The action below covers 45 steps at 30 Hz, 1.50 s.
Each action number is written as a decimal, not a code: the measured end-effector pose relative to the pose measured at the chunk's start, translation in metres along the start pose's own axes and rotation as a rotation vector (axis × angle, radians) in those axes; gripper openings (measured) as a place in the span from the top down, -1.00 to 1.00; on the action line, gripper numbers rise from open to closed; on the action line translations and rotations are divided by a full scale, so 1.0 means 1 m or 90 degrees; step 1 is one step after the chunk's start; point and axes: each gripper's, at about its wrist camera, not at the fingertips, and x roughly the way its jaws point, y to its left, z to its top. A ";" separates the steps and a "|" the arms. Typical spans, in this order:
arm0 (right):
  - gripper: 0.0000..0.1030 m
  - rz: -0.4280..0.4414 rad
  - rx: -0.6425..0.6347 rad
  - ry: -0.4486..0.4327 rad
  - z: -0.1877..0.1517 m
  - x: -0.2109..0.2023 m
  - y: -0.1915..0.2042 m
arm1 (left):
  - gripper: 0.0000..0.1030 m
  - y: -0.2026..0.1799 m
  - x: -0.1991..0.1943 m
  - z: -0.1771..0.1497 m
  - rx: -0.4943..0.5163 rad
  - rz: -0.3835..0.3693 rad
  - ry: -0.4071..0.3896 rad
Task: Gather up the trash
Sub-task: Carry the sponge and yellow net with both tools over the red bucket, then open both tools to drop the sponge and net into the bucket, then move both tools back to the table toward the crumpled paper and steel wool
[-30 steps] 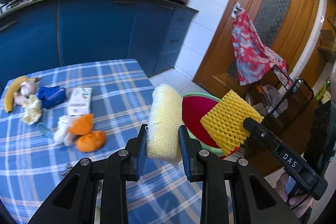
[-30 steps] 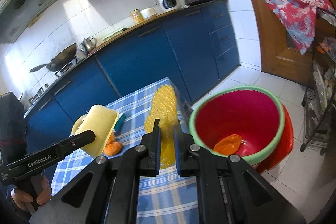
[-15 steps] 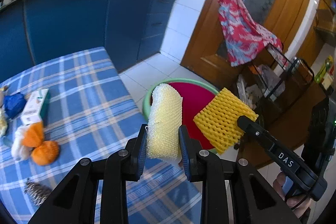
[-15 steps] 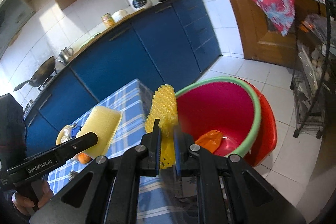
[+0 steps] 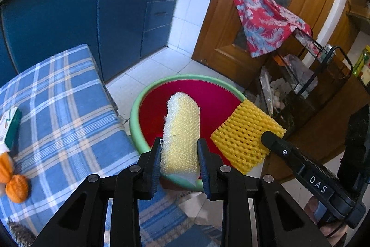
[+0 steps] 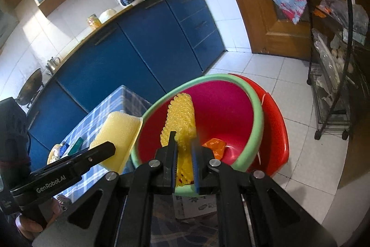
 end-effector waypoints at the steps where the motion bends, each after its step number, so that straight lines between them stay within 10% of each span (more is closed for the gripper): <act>1: 0.72 -0.001 0.001 0.002 0.000 0.002 -0.002 | 0.39 -0.001 0.005 0.001 0.002 0.001 0.005; 5: 0.68 -0.003 0.003 0.008 0.001 0.012 -0.008 | 0.10 -0.001 0.016 0.002 -0.003 0.011 0.020; 18: 0.38 -0.004 0.019 0.011 -0.002 0.016 -0.014 | 0.09 0.008 0.013 0.002 -0.022 0.045 0.025; 45: 0.27 0.056 -0.027 -0.027 -0.030 -0.050 0.050 | -0.06 0.048 -0.110 -0.045 -0.078 0.119 -0.047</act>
